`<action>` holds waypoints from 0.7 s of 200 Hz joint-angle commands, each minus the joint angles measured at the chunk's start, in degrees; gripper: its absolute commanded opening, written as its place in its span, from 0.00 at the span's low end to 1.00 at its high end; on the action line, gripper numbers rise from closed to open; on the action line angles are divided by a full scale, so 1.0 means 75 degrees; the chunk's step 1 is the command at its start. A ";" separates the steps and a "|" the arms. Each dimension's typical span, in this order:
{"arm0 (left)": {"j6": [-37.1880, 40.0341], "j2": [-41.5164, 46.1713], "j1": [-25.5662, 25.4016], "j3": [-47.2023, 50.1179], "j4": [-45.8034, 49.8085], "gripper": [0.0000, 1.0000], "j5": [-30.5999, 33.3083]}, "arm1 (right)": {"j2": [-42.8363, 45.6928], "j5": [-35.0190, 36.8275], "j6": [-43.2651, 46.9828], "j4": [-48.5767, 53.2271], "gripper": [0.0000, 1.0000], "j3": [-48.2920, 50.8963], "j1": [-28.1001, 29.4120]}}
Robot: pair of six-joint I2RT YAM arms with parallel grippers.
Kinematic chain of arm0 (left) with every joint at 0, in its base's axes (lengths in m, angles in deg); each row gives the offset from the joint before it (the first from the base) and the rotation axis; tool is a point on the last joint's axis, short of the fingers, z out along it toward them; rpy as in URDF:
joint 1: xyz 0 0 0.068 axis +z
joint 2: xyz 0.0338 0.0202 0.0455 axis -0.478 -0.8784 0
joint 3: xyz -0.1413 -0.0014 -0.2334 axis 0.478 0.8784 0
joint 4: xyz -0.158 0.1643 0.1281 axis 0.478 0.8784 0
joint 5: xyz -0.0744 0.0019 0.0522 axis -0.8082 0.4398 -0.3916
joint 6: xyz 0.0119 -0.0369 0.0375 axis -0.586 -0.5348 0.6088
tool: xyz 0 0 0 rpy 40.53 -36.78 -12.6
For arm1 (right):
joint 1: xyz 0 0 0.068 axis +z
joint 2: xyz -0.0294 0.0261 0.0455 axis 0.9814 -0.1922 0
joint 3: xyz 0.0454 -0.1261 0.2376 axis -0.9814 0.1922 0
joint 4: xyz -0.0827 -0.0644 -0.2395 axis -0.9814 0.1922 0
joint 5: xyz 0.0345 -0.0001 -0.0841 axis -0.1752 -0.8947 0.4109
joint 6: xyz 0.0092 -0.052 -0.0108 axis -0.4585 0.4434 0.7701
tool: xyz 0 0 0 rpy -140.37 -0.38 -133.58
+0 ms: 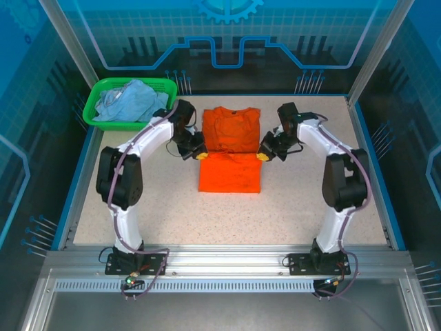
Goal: Fold and stack the t-shirts
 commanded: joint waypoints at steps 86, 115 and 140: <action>-0.0188 -0.1673 0.0441 -0.3336 0.1742 0.58 0.1095 | -0.1362 -0.0254 -0.0844 0.0360 0.45 -0.1569 -0.0888; -0.0294 -0.0433 0.0359 -0.2309 0.1179 0.46 0.1128 | 0.0294 -0.0317 -0.0904 -0.0623 0.44 0.0221 -0.0784; -0.0261 0.0800 -0.0180 -0.0567 0.0159 0.27 0.0643 | 0.1404 -0.0423 -0.0663 -0.1395 0.29 0.1593 0.0083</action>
